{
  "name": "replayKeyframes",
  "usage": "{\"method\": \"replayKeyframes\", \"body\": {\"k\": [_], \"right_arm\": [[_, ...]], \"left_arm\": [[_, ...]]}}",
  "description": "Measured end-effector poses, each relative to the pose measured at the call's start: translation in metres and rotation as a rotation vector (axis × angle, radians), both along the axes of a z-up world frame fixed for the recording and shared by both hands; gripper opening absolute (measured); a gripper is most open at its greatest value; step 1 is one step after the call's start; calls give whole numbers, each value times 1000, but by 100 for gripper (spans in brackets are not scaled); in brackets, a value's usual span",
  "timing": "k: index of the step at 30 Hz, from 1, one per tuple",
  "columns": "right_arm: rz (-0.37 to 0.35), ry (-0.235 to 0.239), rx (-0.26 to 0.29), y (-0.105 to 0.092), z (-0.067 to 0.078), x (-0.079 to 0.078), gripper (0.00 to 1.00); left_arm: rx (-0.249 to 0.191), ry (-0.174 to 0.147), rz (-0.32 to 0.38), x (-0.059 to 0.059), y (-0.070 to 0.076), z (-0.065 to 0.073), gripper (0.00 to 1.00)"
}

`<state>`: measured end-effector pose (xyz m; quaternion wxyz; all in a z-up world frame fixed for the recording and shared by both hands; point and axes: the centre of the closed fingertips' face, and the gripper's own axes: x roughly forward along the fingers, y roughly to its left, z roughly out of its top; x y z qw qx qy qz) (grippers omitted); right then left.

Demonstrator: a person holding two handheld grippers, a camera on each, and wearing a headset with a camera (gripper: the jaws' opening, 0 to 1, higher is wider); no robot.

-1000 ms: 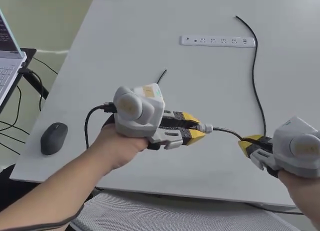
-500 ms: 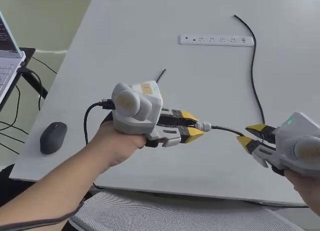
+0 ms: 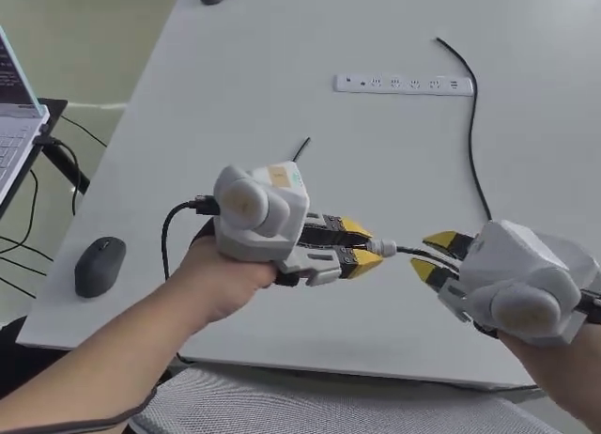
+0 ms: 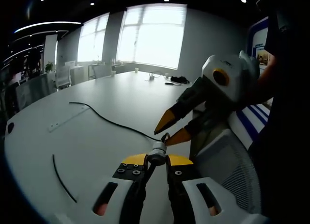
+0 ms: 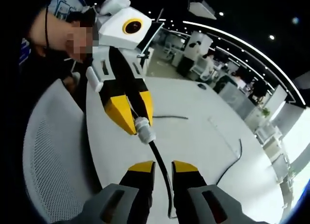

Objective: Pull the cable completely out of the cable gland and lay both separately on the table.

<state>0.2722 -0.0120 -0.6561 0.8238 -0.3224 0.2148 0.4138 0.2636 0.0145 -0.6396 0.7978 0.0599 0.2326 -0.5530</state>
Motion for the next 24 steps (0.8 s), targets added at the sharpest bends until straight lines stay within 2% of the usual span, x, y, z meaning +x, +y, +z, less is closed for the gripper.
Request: {"method": "replayKeyframes", "body": {"k": [4,11,24], "right_arm": [[54,-39,-28,11,3,-4,5],[69,-43,-46,12,1,-4,2],[31,-21,-5,6,2,-3,0]], "left_arm": [[-5,7,5,0,-1,1,16],[11,6,-2,-1,-2,-2,16],[3,-5,-13,-3,-6,0,15]]}}
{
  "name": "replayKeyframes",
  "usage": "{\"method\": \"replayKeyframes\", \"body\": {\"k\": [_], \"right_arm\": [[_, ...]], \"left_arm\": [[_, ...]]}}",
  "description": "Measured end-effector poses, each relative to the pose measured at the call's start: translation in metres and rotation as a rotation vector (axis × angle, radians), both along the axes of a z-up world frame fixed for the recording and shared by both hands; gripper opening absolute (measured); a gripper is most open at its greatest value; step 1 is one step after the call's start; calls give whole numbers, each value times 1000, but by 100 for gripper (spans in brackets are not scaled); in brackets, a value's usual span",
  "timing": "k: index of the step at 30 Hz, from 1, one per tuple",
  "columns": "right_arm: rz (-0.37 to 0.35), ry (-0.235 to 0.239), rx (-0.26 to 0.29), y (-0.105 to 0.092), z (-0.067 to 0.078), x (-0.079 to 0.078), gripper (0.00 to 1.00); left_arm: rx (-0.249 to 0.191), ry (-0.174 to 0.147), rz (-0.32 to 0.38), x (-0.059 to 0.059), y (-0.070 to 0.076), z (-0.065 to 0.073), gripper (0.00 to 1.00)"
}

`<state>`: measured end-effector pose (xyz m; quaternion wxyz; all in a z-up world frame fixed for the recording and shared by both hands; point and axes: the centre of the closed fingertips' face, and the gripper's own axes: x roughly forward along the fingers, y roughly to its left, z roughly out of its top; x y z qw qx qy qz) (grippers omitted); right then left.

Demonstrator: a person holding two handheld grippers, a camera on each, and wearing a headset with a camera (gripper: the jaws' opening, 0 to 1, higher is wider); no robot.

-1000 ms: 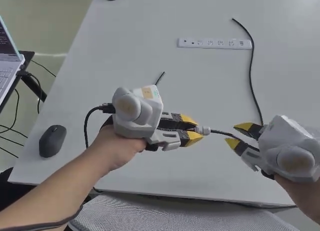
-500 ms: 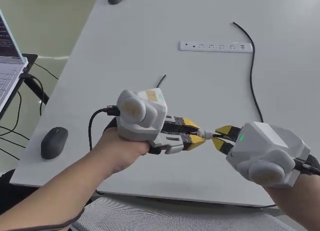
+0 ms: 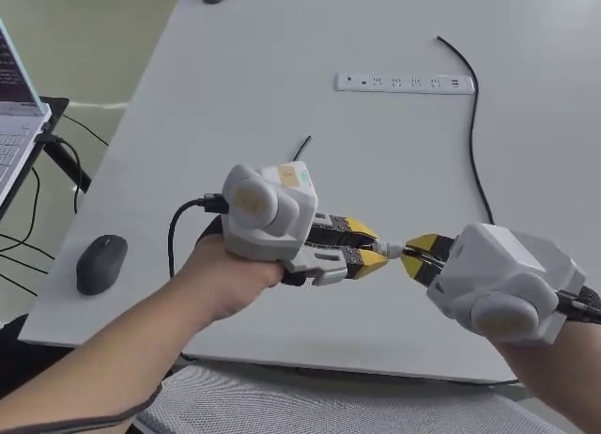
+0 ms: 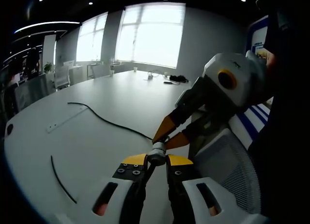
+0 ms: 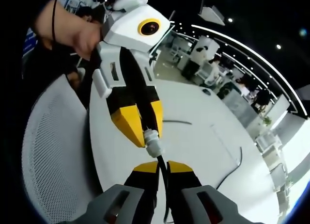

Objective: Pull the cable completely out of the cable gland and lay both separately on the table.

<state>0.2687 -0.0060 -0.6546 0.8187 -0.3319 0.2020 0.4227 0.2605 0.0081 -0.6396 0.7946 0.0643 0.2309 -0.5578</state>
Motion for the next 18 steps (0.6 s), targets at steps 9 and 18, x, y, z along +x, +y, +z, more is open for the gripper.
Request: {"method": "replayKeyframes", "body": {"k": [9,18], "right_arm": [[-31,20,13,-8,-4,2,0],[-76,61,63,-14,-7,5,0]], "left_arm": [[-2,-1,0,0,0,0,15],[-5,-5,3,0,0,1,15]]}}
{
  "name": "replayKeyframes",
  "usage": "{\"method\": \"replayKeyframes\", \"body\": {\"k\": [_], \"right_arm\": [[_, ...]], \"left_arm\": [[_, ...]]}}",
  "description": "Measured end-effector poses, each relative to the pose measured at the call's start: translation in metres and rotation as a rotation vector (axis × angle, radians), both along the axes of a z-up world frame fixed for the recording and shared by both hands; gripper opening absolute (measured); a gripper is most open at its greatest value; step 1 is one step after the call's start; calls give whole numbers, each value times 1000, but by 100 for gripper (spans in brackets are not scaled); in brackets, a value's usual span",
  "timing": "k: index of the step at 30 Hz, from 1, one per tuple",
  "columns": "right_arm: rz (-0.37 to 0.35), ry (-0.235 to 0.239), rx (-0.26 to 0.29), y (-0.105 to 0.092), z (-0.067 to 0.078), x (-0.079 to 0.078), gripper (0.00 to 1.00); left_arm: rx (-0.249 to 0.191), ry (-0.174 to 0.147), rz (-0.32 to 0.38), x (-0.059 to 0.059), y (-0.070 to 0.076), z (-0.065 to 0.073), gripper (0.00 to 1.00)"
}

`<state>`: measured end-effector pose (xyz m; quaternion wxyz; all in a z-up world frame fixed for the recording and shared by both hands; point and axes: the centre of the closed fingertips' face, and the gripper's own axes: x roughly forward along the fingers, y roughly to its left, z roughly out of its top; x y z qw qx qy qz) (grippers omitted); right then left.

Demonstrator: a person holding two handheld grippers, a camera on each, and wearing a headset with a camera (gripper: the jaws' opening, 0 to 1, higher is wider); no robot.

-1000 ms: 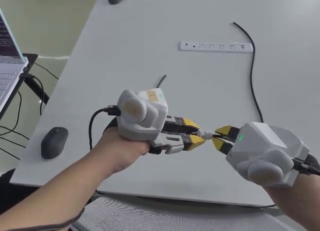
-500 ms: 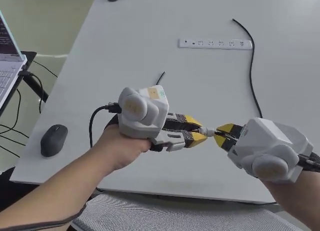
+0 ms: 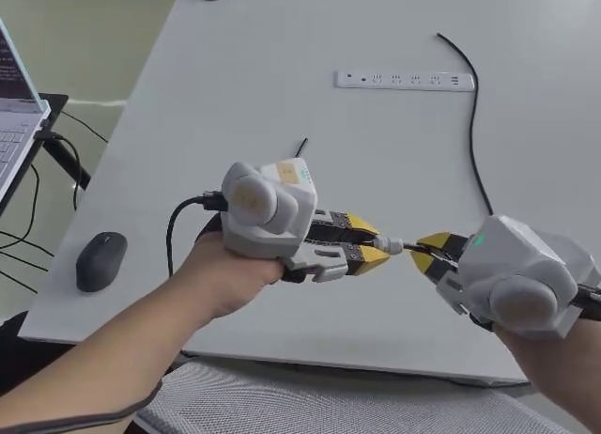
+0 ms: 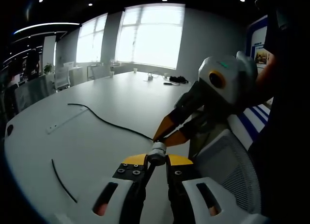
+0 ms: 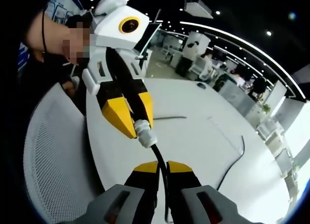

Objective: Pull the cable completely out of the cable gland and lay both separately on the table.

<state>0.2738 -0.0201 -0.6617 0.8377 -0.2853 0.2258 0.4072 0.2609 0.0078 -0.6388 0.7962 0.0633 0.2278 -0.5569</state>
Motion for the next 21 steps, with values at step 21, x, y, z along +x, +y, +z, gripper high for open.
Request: {"method": "replayKeyframes", "body": {"k": [21], "right_arm": [[-231,156,114,-40,-31,14,0]], "left_arm": [[-9,-1,9,1,-1,1,15]]}}
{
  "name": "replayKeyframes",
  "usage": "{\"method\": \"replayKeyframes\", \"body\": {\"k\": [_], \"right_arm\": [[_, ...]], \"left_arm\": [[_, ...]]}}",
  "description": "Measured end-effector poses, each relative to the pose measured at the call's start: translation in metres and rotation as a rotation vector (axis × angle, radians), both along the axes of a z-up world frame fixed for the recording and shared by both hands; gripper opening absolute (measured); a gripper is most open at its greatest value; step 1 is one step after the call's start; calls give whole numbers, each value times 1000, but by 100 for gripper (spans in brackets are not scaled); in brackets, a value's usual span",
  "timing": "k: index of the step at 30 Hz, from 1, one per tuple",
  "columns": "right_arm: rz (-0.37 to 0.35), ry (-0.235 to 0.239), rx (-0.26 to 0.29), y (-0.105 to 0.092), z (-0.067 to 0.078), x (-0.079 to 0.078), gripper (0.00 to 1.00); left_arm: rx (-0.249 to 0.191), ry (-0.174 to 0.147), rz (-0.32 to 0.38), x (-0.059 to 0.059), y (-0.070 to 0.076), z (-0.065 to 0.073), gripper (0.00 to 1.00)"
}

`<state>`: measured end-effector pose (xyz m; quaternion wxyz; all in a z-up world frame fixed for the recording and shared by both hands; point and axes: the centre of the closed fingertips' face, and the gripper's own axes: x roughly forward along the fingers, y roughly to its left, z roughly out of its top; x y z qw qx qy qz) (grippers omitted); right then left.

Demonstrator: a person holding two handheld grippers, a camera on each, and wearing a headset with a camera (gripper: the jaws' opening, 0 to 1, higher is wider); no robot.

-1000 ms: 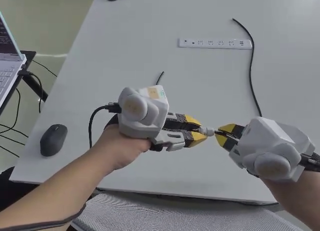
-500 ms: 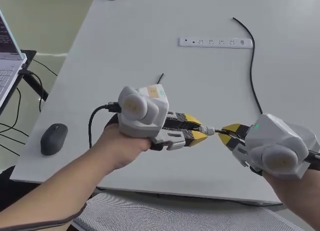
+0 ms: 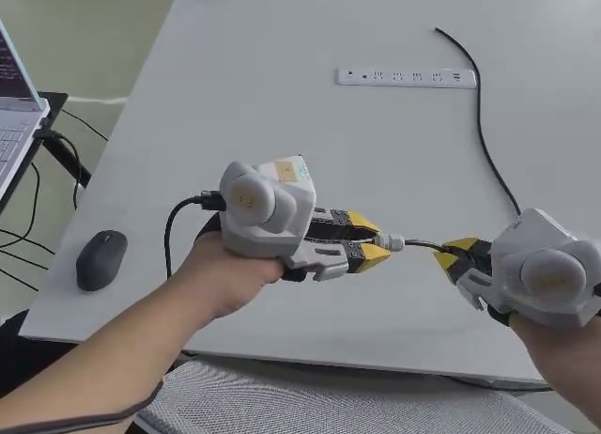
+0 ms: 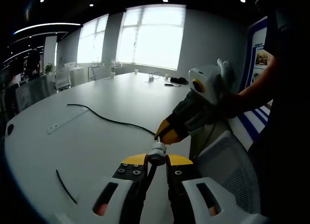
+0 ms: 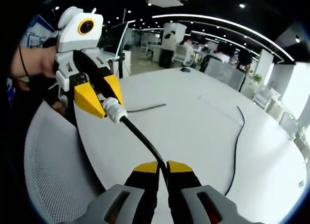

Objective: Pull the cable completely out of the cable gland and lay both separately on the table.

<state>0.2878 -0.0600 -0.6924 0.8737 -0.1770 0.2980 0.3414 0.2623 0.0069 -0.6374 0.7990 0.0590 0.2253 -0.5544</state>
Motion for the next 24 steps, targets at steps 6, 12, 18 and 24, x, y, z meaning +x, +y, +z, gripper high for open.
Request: {"method": "replayKeyframes", "body": {"k": [6,12,18,24], "right_arm": [[-91,52,32,-15,-15,4,0],[-174,113,65,-26,-29,7,0],[-187,137,68,-27,-35,4,0],[-181,148,73,-26,-36,2,0]], "left_arm": [[-3,3,-3,-1,-3,-1,15],[2,3,-7,-1,-5,-3,15],[17,4,-17,-1,-6,-8,15],[17,9,-13,-1,-5,-8,15]]}}
